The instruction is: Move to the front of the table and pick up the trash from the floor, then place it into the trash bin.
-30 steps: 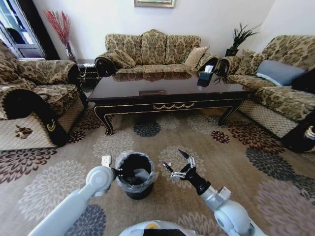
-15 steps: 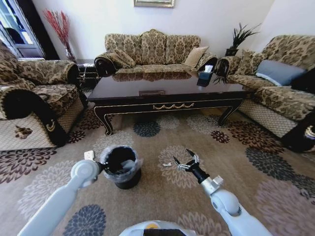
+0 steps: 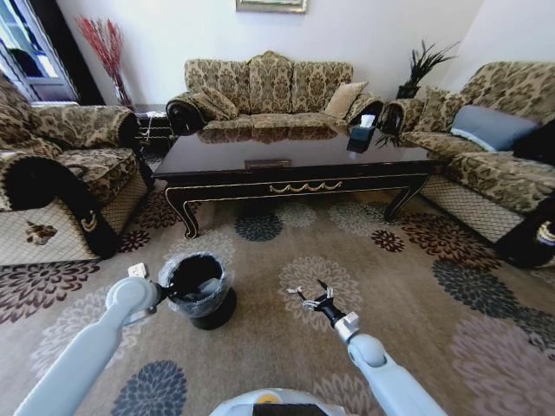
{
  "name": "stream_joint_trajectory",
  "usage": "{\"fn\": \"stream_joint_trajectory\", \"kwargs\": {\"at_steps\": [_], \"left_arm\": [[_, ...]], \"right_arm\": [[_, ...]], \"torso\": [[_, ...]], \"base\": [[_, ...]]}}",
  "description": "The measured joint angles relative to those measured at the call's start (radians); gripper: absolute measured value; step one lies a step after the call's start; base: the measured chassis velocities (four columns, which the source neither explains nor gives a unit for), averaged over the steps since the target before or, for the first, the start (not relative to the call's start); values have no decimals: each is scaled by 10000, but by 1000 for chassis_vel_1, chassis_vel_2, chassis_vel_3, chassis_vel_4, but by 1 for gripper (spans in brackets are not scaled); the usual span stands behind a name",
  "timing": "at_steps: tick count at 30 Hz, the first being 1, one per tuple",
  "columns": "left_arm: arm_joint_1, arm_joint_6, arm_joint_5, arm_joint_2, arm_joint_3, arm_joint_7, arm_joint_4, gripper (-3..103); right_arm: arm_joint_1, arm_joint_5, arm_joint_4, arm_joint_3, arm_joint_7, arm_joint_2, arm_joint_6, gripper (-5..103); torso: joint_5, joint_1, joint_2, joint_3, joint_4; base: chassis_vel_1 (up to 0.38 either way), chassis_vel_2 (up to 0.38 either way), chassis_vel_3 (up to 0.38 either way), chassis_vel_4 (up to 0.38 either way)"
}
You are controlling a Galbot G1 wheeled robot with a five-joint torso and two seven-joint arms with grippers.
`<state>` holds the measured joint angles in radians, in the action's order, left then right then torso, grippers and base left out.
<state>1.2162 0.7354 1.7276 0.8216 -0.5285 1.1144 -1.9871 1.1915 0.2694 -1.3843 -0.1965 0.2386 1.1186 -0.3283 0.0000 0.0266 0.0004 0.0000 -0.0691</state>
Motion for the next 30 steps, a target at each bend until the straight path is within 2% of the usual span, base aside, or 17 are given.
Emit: {"fn": "stream_joint_trajectory", "kwargs": {"at_steps": [10, 11, 17, 23, 30], "left_arm": [[850, -1, -195, 367, -559, 17, -471, 0], [996, 0, -259, 447, -617, 25, -558, 0], [2057, 0, -549, 927, -1166, 50, -1098, 0], [2631, 0, -705, 1161, -1739, 51, -1299, 0], [2813, -1, -727, 1252, -2034, 26, -1434, 0]], "right_arm": [[-1660, 3, 2209, 1245, 165, 251, -375, 100], [-1835, 119, 2574, 1408, 202, 334, -416, 100], [-2735, 533, 4491, 1978, 458, 1037, -753, 100], [-3511, 689, 5826, 2098, 529, 1590, -935, 100], [-4209, 479, 6871, 2118, 559, 1876, -1092, 100]], "torso": [[-1, 0, -1, 0, -2], [0, 0, 0, 0, -9], [0, 0, 0, 0, 1], [-1, 0, 0, 0, 1], [0, 0, 0, 0, 0]], "base": [[0, 0, 0, 0], [0, 0, 0, 0], [0, 0, 0, 0], [0, 0, 0, 0], [0, 0, 0, 0]]}}
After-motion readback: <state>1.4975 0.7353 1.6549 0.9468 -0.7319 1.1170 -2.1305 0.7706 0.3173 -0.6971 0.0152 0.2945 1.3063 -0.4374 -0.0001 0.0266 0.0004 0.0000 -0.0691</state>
